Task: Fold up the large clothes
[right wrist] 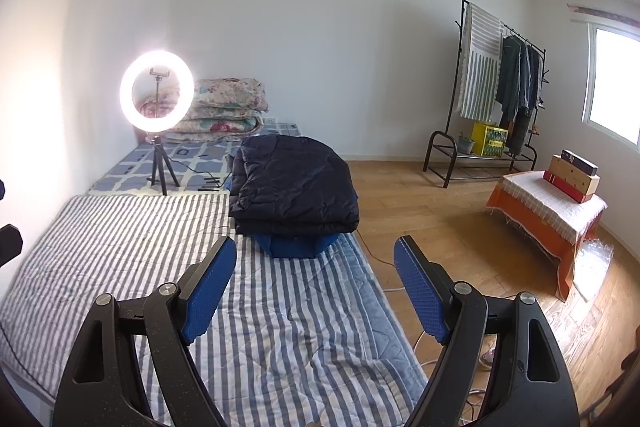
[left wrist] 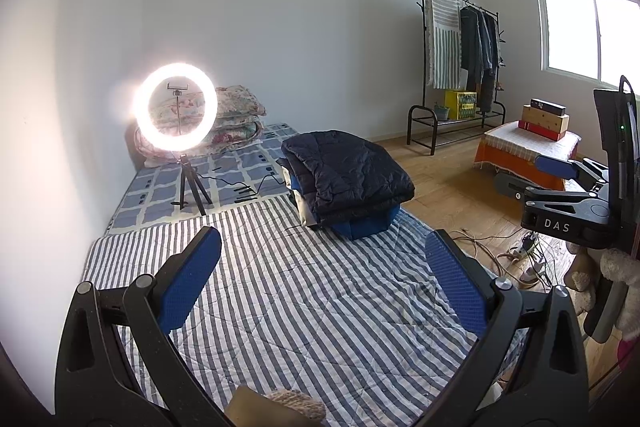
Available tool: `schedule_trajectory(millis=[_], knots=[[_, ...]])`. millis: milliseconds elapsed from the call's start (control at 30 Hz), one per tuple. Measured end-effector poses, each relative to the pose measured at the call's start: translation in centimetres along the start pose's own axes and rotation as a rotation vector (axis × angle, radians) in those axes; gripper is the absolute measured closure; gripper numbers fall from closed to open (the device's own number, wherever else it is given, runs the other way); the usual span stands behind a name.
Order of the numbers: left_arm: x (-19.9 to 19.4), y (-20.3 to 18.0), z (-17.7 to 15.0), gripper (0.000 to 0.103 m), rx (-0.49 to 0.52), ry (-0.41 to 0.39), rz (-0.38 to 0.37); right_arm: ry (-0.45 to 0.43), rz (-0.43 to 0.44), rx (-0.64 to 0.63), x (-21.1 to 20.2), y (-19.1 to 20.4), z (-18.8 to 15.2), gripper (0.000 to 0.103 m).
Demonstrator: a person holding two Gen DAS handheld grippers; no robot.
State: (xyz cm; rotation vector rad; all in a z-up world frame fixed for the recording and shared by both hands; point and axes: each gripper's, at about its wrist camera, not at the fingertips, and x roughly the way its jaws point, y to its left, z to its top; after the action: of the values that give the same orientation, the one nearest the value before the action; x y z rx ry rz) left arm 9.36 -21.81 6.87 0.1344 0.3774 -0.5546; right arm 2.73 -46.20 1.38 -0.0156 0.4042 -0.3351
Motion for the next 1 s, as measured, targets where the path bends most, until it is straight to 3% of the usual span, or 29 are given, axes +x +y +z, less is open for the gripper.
schedule_trajectory(millis=[1000], knots=[[0.1, 0.9, -0.8, 0.0, 0.019, 0.02, 0.02, 0.006, 0.012, -0.008, 0.1, 0.4, -0.3, 0.022]])
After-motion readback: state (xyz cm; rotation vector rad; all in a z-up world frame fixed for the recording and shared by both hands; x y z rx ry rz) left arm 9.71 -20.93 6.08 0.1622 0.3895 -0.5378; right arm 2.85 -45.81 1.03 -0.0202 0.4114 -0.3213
